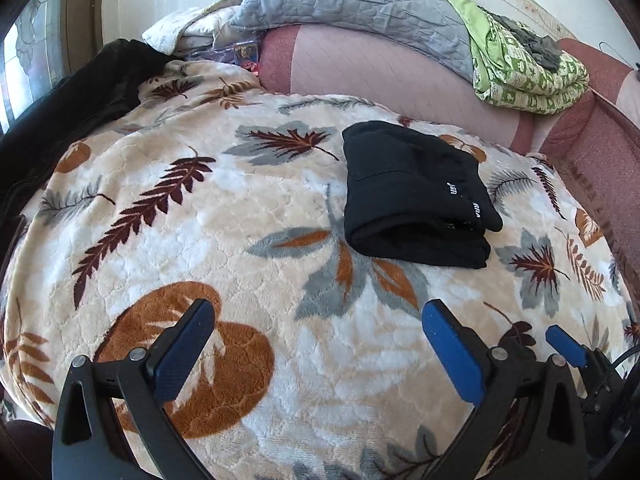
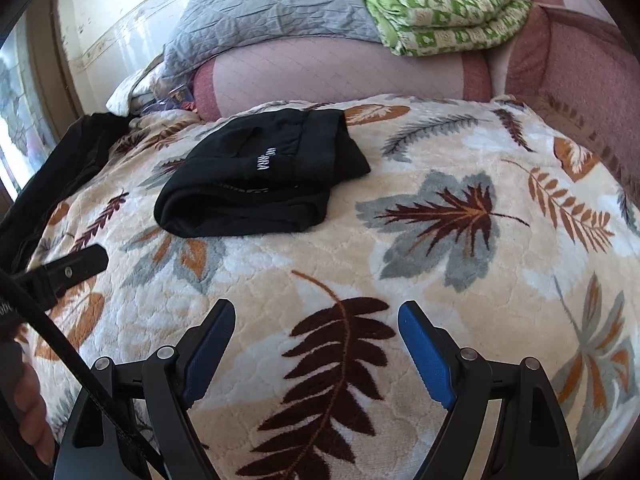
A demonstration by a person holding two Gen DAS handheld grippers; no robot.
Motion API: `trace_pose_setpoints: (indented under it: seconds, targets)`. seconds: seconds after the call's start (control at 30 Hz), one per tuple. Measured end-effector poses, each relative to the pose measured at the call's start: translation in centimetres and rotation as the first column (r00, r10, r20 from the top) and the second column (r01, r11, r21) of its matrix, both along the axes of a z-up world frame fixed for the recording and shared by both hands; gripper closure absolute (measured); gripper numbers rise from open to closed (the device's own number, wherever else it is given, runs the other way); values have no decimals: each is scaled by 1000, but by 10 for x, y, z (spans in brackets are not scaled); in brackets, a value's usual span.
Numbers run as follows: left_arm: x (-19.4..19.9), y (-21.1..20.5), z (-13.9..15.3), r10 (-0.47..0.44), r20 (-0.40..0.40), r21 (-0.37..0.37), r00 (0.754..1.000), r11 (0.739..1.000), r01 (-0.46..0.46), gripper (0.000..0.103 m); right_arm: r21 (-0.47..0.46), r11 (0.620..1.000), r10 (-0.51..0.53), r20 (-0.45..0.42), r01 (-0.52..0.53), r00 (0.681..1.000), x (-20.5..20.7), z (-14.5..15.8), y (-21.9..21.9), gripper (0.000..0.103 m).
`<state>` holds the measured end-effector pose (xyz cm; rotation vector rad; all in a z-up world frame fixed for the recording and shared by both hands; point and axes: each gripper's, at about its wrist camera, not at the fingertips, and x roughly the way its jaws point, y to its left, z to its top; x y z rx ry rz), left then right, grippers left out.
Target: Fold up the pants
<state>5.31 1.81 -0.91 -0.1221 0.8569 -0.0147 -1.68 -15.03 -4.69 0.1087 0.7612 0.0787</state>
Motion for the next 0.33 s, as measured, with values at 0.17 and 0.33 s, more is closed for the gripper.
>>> trace_pose_setpoints:
  seconds: [0.17, 0.33]
  targets:
    - [0, -2, -7, 0, -34, -3, 999, 1000, 0, 0, -39, 999, 33, 4, -32, 999, -1, -2, 12, 15]
    - [0, -2, -9, 7, -36, 7, 999, 1000, -7, 0, -33, 999, 37, 0, -37, 999, -1, -4, 12, 15]
